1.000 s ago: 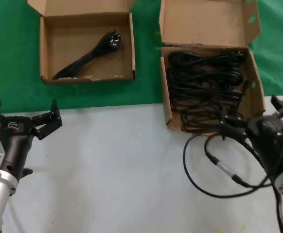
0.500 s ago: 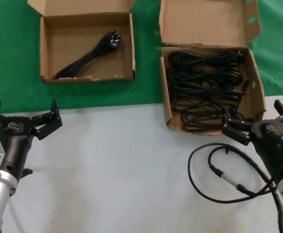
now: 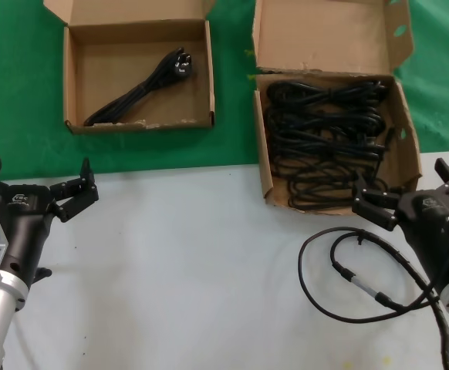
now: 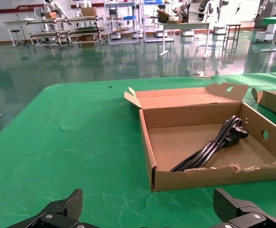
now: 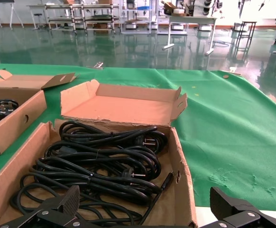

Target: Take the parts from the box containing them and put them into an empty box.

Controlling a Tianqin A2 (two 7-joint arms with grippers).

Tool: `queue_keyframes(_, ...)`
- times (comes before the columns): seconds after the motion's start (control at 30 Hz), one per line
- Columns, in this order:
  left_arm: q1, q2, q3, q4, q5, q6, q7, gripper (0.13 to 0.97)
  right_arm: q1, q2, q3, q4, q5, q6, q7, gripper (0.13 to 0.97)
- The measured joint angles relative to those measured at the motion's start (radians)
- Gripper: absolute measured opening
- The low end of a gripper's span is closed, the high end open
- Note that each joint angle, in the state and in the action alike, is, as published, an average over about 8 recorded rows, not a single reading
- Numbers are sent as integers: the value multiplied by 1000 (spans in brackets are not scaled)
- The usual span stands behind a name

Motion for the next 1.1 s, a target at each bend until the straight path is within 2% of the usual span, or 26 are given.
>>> queue_keyframes(1.1, 0, 0, 0, 0, 0, 0, 0, 966, 0, 0, 0, 0, 0, 0, 0, 966)
